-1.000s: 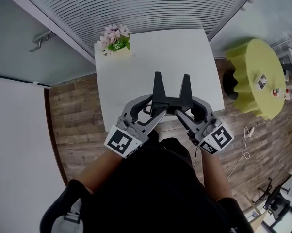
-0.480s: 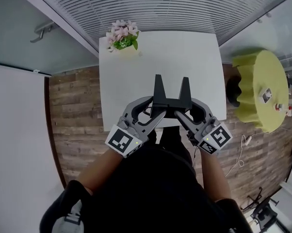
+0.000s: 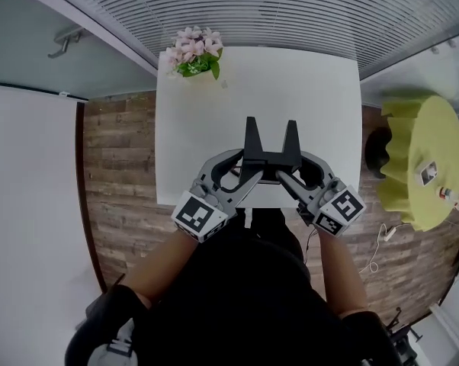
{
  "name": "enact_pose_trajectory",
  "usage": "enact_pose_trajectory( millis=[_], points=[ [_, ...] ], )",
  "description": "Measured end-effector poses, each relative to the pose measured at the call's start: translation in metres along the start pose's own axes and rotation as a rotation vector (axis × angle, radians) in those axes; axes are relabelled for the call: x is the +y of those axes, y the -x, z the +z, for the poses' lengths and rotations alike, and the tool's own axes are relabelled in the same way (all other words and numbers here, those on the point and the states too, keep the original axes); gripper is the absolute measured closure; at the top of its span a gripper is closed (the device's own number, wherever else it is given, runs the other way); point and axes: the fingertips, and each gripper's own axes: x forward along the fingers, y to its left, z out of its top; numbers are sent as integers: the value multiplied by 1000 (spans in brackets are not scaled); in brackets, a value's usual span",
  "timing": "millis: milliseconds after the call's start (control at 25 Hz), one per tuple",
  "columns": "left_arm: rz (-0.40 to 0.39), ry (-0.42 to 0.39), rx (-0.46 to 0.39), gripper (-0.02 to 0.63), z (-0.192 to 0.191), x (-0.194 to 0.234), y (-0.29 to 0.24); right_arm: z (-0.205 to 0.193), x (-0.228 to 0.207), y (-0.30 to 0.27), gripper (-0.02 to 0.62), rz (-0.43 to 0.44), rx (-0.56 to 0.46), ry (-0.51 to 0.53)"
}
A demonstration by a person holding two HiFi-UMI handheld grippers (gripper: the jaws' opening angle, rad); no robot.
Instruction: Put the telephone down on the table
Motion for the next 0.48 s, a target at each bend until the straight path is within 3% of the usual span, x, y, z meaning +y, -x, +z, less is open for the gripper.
enact_pose_trajectory(
  millis=[480],
  points=[
    [79,94,86,397,-52,50,-58,-46,-84,-30,377,50,98,-167]
  ],
)
